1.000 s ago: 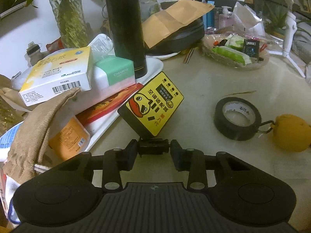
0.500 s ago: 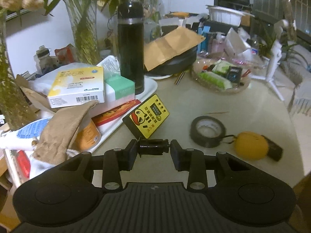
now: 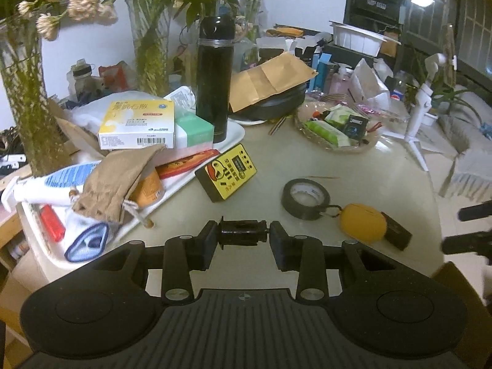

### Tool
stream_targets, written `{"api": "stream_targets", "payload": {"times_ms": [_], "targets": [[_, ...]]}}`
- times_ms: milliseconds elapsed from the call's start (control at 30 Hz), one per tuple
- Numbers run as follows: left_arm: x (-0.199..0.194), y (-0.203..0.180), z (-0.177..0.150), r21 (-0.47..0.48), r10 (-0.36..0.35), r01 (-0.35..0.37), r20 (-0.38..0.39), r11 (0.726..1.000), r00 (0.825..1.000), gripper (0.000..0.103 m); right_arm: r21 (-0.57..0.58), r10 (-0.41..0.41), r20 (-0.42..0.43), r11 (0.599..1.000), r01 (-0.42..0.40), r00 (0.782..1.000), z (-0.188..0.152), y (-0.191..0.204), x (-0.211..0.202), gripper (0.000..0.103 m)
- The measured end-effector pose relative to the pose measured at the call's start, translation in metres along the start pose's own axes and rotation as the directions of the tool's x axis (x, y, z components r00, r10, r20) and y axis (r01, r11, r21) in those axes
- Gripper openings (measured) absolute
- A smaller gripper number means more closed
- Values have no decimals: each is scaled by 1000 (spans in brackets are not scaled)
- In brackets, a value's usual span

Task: Organize rigid objects
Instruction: 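Grasp the black rectangular case with the right gripper while the left gripper holds the plug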

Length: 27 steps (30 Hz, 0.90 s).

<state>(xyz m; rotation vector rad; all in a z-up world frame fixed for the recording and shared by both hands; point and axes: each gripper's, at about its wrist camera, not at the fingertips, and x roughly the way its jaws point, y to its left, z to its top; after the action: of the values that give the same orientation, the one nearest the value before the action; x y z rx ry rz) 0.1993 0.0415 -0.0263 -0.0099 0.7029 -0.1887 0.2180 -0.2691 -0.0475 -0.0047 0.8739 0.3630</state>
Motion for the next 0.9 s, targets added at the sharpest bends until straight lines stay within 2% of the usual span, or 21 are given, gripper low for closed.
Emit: {"api": "stream_targets", "payload": {"times_ms": [100,200,333,600,667,800,900], "targets": [[-10,-1,-4,-21,-9,9,-2,1000,1000,36,-6,-10,-11,1000,10,1000,0,-3,8,102],[-17,-2,-7,-38,-13,12,-10,999,1000,36,-12,-17,-28,1000,16,999,2,-6,18,95],[-23,-2,-12,-65,-37,35,-30,997,999,36,-33,-28,-46,999,26,999,4,-7,31,93],[-30,-14,-23,-53,-84,80,-74,995,994,36,-60,-51,-83,997,46,995,8,-8,64,78],[-30,-16,-25,-52,-96,92,-86,994,992,36,-65,-62,-92,996,56,994,9,-9,73,70],[-31,-20,-29,-58,-117,111,-105,992,988,36,-54,-79,-107,996,74,991,10,-11,88,61],[-32,-23,-32,-53,-129,124,-116,991,985,36,-45,-75,-116,997,70,990,11,-11,95,48]]}}
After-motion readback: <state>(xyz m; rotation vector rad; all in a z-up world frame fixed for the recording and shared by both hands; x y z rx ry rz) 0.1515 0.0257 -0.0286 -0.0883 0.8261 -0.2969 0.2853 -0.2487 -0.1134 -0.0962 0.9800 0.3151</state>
